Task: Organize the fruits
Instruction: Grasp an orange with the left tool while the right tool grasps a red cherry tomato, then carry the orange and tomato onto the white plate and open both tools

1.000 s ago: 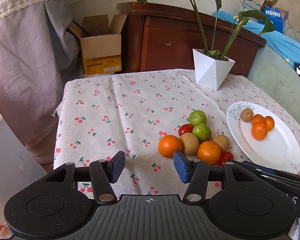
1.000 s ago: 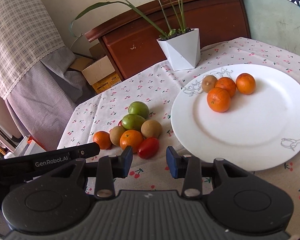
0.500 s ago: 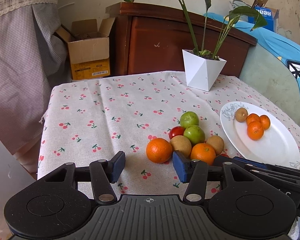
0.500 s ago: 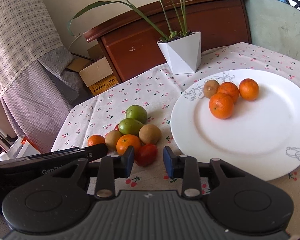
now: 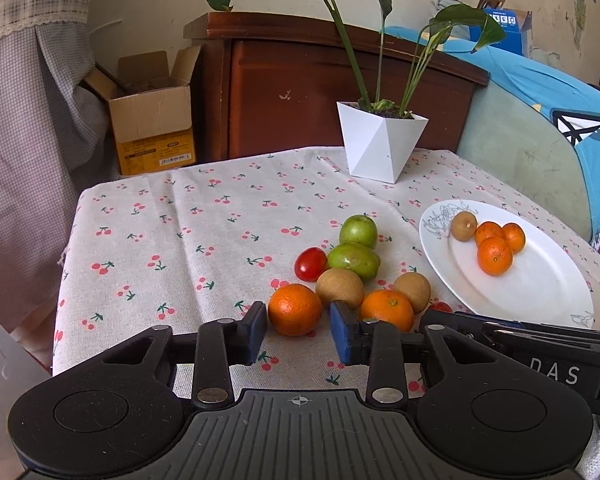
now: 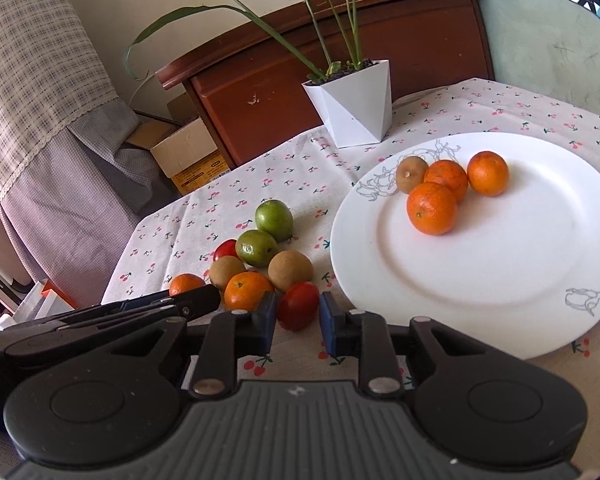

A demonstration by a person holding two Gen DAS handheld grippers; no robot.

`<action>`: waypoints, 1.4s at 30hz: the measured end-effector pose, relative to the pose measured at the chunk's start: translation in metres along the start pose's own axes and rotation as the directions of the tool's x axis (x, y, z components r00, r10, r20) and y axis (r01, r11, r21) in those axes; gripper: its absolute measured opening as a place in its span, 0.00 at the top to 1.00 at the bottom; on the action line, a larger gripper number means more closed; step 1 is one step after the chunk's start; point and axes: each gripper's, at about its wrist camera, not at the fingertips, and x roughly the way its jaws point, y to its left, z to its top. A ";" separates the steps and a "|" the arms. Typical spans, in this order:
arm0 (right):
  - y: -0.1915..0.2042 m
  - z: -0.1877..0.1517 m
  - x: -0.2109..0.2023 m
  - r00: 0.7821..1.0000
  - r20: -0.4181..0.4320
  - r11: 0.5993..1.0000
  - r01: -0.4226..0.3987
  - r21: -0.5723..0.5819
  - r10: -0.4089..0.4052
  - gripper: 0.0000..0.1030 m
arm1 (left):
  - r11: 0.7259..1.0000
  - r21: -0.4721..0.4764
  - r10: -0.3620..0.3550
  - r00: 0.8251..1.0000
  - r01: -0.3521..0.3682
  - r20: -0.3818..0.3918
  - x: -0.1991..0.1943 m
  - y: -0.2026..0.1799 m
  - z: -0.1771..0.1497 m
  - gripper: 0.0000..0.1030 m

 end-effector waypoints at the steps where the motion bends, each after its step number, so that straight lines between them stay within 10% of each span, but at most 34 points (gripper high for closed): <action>1: 0.000 0.000 0.000 1.000 -0.001 1.000 0.000 -0.001 0.000 0.78 | 1.000 0.003 -0.004 1.000 0.004 0.000 0.000 -0.001 0.000 0.74; 42: 0.010 -0.003 -0.014 1.000 -0.008 0.999 0.027 -0.045 -0.028 0.81 | 0.998 -0.057 0.041 0.999 -0.042 -0.015 -0.025 -0.003 -0.004 0.74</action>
